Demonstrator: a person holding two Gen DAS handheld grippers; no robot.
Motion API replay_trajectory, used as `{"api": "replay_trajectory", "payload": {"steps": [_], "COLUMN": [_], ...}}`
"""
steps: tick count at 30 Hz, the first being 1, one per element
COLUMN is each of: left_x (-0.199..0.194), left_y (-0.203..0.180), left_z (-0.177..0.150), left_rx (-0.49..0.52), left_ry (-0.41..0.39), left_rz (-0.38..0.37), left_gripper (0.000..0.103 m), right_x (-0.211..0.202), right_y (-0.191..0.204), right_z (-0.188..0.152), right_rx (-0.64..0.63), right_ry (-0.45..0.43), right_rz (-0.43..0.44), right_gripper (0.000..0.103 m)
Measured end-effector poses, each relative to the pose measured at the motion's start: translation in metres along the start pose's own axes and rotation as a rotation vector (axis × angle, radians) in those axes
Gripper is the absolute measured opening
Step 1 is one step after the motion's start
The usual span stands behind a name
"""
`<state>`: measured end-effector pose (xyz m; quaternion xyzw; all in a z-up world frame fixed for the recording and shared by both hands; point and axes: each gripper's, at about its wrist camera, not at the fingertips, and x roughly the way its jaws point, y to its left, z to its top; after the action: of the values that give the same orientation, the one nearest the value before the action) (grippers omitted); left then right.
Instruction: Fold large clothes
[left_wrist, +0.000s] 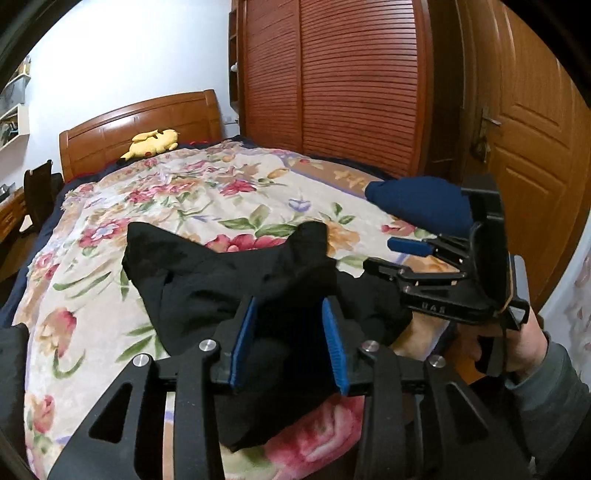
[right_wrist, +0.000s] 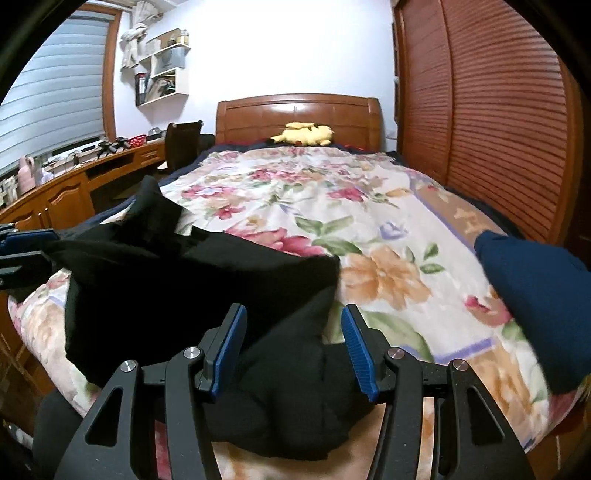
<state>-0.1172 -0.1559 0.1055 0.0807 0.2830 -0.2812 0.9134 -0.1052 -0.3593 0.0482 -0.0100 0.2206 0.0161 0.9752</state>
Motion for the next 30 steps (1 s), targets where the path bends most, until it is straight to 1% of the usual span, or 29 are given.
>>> {"api": "replay_trajectory", "payload": {"steps": [2,3,4,5,6,7,11,15,18,21,24,30], "left_x": [-0.006,-0.011,-0.014,-0.018,-0.023,-0.026,-0.038,-0.045,-0.046,-0.046,-0.048,-0.056], "left_y": [0.005,0.007,0.009,0.012,0.016,0.018,0.035,0.053,0.068,0.082,0.091,0.108], "left_z": [-0.002,-0.002,-0.003,-0.004,-0.004,-0.004,-0.004,-0.013,-0.023,-0.034,-0.044,-0.06], "left_rx": [-0.01,-0.012,-0.016,-0.023,-0.037,-0.046,-0.08,-0.11,-0.142,-0.167,-0.174,-0.206], "left_ry": [-0.007,-0.015,-0.023,-0.032,-0.046,-0.058,-0.092,-0.11,-0.119,-0.11,-0.108,-0.111], "left_rz": [-0.004,-0.004,-0.001,-0.003,-0.007,-0.007,0.007,0.039,0.079,0.097,0.131,0.158], "left_gripper": [0.04,0.043,0.053,0.058,0.069,0.076,0.077,0.077,0.077,0.077,0.077,0.077], "right_x": [0.001,0.0,-0.001,-0.001,-0.001,-0.001,0.0,-0.004,-0.005,-0.006,-0.005,0.006], "right_y": [0.002,0.004,0.005,0.005,0.005,0.005,0.002,0.006,0.012,0.023,0.036,0.069], "right_z": [0.003,0.004,0.005,0.007,0.007,0.008,0.009,0.015,0.021,0.029,0.037,0.054], "right_rx": [-0.014,-0.021,-0.025,-0.026,-0.028,-0.033,-0.037,-0.039,-0.049,-0.075,-0.105,-0.183], "right_ry": [-0.008,-0.013,-0.02,-0.028,-0.032,-0.034,-0.029,-0.033,-0.036,-0.049,-0.052,-0.033], "right_rz": [0.0,0.001,0.001,0.003,0.006,0.007,0.015,0.03,0.051,0.073,0.091,0.135], "right_gripper": [0.055,0.055,0.055,0.055,0.055,0.055,0.055,0.055,0.055,0.055,0.055,0.055]}}
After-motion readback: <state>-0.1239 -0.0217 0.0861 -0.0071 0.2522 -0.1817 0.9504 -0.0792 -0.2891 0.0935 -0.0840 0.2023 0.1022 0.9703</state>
